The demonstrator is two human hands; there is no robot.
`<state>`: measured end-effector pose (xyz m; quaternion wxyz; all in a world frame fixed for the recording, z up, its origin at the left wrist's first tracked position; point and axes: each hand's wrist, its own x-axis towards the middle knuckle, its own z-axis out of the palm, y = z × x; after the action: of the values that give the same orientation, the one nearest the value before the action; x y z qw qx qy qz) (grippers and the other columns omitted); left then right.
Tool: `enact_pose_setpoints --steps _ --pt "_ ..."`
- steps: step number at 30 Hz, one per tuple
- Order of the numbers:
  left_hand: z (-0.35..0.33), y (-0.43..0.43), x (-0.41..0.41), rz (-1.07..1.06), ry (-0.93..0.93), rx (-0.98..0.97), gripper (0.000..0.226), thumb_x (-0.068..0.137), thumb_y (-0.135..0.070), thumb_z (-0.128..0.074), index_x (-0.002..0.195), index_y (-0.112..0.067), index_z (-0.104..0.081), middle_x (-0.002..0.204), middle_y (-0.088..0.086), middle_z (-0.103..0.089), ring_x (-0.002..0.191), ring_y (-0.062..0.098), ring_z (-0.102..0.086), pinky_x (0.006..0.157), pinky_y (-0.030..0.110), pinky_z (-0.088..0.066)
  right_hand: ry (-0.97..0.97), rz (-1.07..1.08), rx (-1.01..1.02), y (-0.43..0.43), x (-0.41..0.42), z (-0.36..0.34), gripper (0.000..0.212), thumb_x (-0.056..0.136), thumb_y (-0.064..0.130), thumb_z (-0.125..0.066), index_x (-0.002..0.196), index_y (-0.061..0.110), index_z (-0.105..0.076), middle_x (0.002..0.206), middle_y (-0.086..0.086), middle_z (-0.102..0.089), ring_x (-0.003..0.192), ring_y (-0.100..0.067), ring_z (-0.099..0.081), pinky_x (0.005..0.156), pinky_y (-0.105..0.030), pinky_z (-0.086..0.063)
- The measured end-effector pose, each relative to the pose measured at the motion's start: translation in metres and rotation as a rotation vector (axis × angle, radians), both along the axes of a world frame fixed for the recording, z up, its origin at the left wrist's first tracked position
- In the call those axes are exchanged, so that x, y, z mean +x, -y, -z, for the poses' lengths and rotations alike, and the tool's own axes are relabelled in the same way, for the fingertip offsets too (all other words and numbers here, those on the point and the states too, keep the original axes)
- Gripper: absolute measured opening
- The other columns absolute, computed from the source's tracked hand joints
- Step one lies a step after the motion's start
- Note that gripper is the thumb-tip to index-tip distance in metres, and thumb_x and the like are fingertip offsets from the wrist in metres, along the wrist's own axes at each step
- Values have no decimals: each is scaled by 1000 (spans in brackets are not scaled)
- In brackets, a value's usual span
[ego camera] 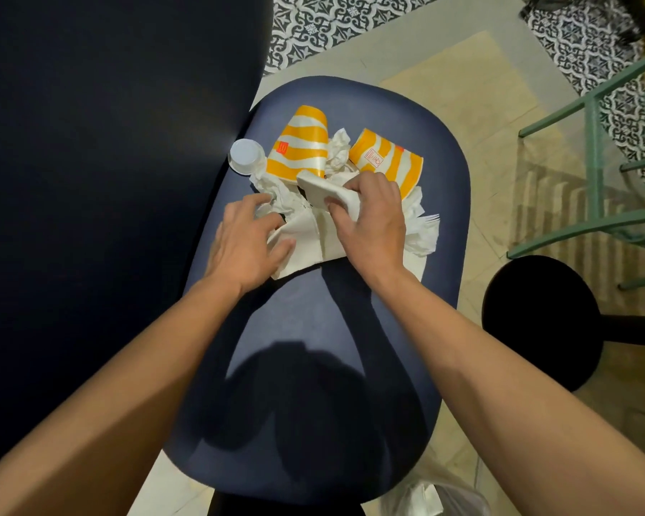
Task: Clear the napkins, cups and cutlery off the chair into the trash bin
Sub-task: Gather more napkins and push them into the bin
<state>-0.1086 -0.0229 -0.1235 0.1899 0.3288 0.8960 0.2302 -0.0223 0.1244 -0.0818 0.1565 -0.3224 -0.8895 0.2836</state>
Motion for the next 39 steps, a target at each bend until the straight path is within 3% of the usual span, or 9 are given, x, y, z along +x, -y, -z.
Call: enact_pose_setpoints --steps 4,8,13,19,22,24,31,36,39 --pt "11 -7 -3 112 3 -99 29 81 -40 -64 102 -20 -63 135 0 -42 124 25 -29 95 43 -36 12 8 -26 -4 2 6 20 83 27 -65 92 12 -55 95 0 -57 95 -17 -46 69 -21 -30" --pt "22 -8 -2 130 16 -149 40 81 -39 -65 116 -20 -55 127 1 -43 116 25 -30 90 40 -38 10 10 -45 -3 3 11 20 83 26 -65 92 12 -55 95 0 -57 95 -17 -46 68 -18 -27" --pt "30 -8 -1 137 77 -187 49 86 -36 -62 128 -18 -46 133 3 -43 116 27 -32 92 40 -37 -13 11 -78 -2 4 14 19 83 23 -65 91 9 -55 93 -2 -57 97 -21 -48 82 -29 -38" --pt "29 -5 3 102 170 -124 30 87 -29 -60 110 -13 -49 106 3 -54 94 22 -36 74 34 -34 -15 -11 -87 -2 8 16 20 84 22 -64 93 8 -54 93 1 -55 87 -14 -44 68 -23 -29" --pt "22 3 4 84 186 -92 23 86 -25 -62 88 -14 -41 88 0 -47 88 25 -42 68 32 -29 -37 -19 -101 -1 9 14 18 83 20 -64 92 9 -53 89 7 -50 83 -10 -39 66 -21 -26" --pt "17 9 4 30 194 -49 26 85 -25 -64 84 -13 -41 83 0 -47 81 24 -44 65 32 -29 -39 -23 -106 0 10 13 17 83 20 -64 91 10 -53 89 10 -48 83 -10 -39 65 -21 -27" --pt "-5 29 13 -216 243 77 35 83 -23 -66 115 -13 -56 110 6 -59 99 24 -54 78 30 -40 -22 -19 -147 9 16 5 19 86 23 -61 97 13 -49 92 9 -46 86 -11 -41 69 -29 -37" --pt "-16 37 30 -314 240 54 33 83 -28 -65 109 -7 -61 108 9 -63 98 24 -58 80 33 -47 -11 -45 -159 21 32 -2 21 87 27 -60 100 18 -46 93 5 -56 81 -12 -48 64 -28 -37" --pt "-20 41 43 -349 235 44 34 84 -29 -64 108 -6 -61 108 10 -64 99 26 -58 82 37 -48 34 -55 -171 28 45 -3 26 87 28 -59 106 21 -44 106 -3 -64 87 -17 -56 63 -27 -41"
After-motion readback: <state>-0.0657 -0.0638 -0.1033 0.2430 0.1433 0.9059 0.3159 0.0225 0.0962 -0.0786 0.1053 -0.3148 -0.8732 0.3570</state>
